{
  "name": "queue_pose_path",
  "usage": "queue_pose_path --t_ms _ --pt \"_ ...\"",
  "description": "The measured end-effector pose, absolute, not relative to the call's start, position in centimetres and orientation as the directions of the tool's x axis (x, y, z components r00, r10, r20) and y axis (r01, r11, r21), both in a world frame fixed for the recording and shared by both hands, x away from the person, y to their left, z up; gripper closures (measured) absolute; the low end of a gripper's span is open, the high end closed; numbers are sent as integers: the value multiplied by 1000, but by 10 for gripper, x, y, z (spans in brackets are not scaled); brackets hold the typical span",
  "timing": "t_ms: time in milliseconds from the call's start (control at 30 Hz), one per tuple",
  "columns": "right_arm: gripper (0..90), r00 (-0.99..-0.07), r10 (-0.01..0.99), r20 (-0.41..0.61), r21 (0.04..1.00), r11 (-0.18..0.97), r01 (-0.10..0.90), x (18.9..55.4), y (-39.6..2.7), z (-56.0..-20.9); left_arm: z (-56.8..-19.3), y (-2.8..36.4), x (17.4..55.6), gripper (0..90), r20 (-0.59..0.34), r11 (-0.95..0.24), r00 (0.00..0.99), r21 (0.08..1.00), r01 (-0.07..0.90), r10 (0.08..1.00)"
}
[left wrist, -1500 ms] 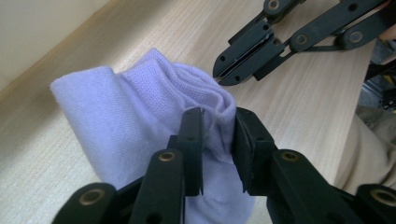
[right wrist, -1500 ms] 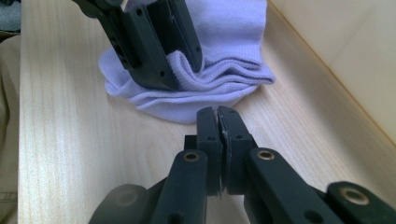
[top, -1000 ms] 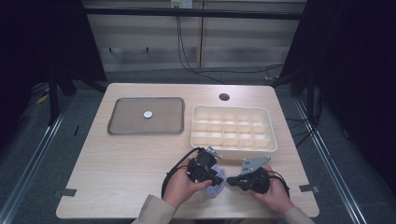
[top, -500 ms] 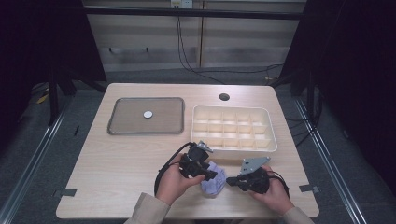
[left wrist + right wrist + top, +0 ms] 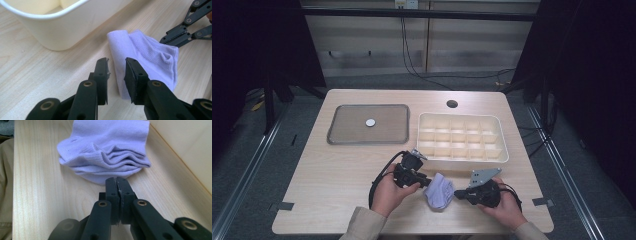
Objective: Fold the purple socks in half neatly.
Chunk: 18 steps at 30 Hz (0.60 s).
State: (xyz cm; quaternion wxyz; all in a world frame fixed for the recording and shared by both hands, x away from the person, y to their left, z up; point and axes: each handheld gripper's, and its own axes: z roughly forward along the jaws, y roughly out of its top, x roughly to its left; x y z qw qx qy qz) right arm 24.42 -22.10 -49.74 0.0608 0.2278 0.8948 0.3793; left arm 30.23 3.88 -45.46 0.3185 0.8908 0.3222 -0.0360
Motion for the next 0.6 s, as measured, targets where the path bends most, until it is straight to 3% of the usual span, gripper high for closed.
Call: queue_pose_path --t_ms 400,600 --pt "882 -890 451 64 707 610 359 244 -221 -497 -460 34 303 699 -320 -583 778 525 620 540" --pt "880 -891 450 68 705 610 362 244 -220 -498 -467 28 301 740 -311 -607 773 486 629 553"
